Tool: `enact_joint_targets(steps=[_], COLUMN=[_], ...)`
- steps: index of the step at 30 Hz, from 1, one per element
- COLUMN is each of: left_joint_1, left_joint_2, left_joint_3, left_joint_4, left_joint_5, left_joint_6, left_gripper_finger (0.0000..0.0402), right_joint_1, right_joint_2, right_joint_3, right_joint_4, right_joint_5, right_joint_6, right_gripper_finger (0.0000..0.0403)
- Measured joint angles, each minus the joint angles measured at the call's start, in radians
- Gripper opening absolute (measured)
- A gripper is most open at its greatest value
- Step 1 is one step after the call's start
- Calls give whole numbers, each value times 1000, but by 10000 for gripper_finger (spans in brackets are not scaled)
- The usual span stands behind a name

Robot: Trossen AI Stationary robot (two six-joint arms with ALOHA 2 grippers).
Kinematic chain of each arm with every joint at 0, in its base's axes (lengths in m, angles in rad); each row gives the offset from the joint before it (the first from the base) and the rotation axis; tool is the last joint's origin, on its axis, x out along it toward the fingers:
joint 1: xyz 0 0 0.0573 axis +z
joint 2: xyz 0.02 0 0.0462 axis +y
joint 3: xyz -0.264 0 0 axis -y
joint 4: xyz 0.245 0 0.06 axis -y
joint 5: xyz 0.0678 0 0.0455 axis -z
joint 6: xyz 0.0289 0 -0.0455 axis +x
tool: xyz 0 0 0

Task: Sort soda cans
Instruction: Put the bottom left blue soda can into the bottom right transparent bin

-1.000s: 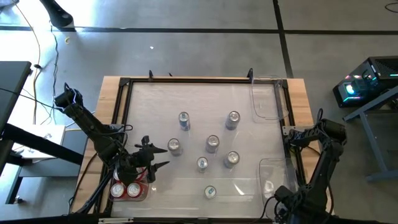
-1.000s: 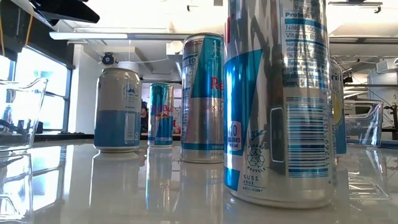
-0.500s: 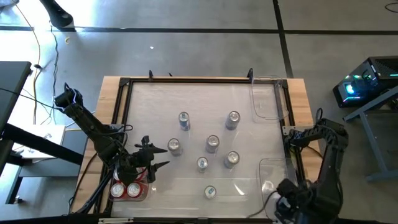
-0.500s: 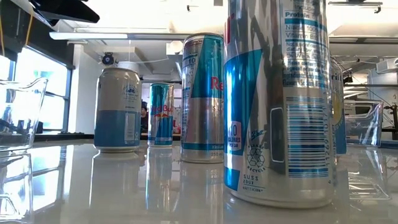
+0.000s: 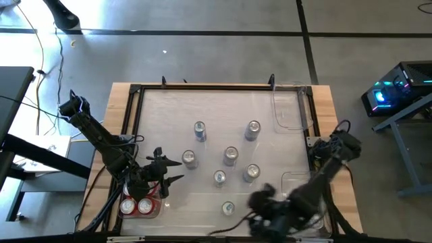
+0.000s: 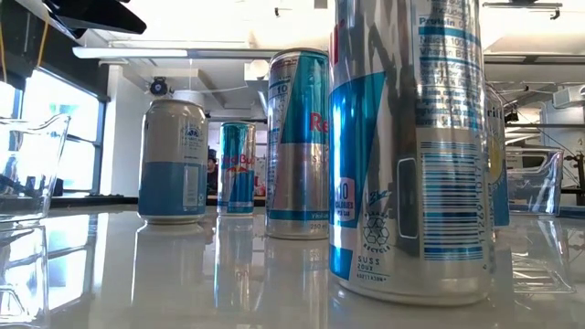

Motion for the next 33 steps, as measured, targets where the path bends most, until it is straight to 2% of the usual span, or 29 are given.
enact_joint_targets(steps=[3,5,9,12,15,17,25,33], left_joint_1=[0,0,0,0,0,0,0,0], left_joint_2=[0,0,0,0,0,0,0,0], left_joint_3=[0,0,0,0,0,0,0,0], left_joint_4=[0,0,-1,-4,-5,-5,-8,-8], left_joint_5=[0,0,2,2,4,4,15,27], left_joint_6=[0,0,0,0,0,0,0,-1], left_gripper_finger=[213,213,213,213,213,213,213,213], right_joint_1=[-65,-102,-174,-221,-268,-291,-275,-204], right_joint_2=[48,72,109,123,133,134,134,164], right_joint_3=[0,-1,-1,-1,-1,-1,0,-1], right_joint_4=[183,278,379,374,374,372,259,234], right_joint_5=[13,-25,-186,-264,-437,-469,-398,-217], right_joint_6=[-232,-339,-407,-431,-491,-495,-544,-605], right_gripper_finger=[280,280,280,282,285,286,287,287])
